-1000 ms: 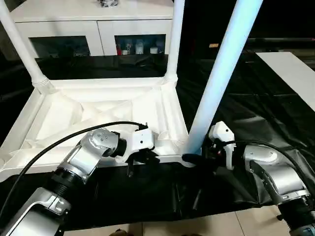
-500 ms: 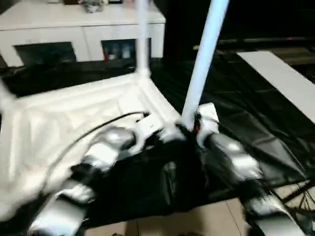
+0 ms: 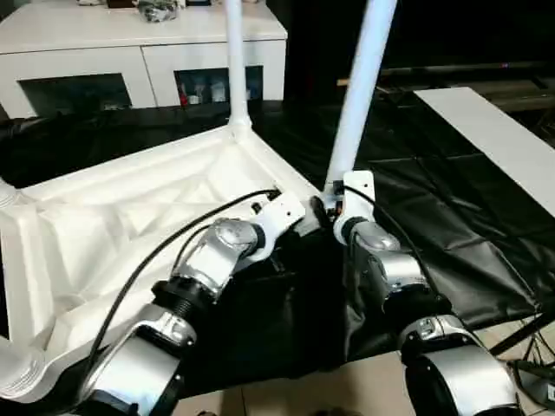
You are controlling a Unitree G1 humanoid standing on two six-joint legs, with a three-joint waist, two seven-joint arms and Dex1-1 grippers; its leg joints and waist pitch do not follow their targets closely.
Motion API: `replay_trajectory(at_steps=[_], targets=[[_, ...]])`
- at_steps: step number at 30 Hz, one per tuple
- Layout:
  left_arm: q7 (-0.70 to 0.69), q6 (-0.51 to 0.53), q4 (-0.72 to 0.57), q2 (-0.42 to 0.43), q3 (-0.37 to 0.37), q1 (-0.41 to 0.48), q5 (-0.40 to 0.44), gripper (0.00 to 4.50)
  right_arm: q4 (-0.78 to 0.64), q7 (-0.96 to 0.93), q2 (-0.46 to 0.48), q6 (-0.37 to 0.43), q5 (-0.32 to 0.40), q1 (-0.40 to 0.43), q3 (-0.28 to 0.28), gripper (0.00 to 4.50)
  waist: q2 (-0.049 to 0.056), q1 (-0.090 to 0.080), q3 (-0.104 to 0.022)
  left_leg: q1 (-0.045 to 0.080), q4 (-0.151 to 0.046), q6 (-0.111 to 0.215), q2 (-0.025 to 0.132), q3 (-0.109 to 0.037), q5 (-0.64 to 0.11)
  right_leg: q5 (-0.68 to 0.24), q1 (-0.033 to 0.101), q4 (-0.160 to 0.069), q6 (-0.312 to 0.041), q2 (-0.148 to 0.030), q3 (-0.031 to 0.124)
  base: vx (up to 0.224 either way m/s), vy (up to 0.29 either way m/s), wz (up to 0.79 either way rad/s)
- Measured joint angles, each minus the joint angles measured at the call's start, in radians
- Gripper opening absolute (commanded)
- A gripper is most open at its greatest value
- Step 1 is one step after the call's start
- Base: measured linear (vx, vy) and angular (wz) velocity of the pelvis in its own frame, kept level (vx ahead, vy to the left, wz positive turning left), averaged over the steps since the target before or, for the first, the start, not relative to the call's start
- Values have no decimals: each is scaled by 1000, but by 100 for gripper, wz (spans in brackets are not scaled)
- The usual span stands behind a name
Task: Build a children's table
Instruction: Rotate leg to tighten
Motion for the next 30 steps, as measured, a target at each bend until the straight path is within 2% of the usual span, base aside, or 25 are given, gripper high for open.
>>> replay_trajectory(at_steps=[2,3,5,9,13,19,24,27,30], targets=[[-35,-25,-21,20,-6,13,4,0,-66,51,-29,5,-1,46,19,390,0,6,0,0,-2,0,1,0,0,3,-1,0,0,0,-1,0,0,0],[-53,-39,-32,38,-8,21,4,0,-81,75,-50,9,-2,65,21,408,1,10,0,0,-3,0,1,0,0,4,-1,1,1,1,-2,0,0,0],[-87,-63,-56,58,-11,36,4,0,-171,158,-94,36,-1,112,54,408,1,18,0,0,-6,0,2,0,0,5,-3,1,3,1,-2,0,0,0],[-240,-145,-120,153,-21,83,-35,0,-440,474,-294,101,37,286,142,408,2,41,0,1,-9,0,3,0,0,3,-2,1,6,2,-2,13,-1,0],[-379,-188,-166,224,-23,118,-75,0,-564,670,-406,104,68,379,187,408,4,46,0,0,-9,1,4,1,-1,1,-3,0,7,3,-1,25,2,-2],[-538,-152,-246,263,-45,155,-132,0,-586,773,-424,88,82,376,198,408,3,57,0,0,-8,1,3,4,-1,1,-2,1,7,1,1,0,0,0],[-551,-157,-244,272,-47,155,-131,0,-584,787,-422,105,86,368,204,408,2,52,0,1,-7,1,3,5,-1,2,-2,1,5,1,2,0,0,0],[-558,-159,-244,274,-47,155,-131,0,-577,813,-424,108,83,361,205,374,2,52,1,1,-8,1,3,4,-1,2,-2,1,5,1,2,0,0,0],[-560,-159,-244,275,-47,155,-131,0,-572,833,-424,111,84,356,205,363,2,52,1,1,-7,1,3,4,-1,2,-2,1,5,1,2,0,0,0]])
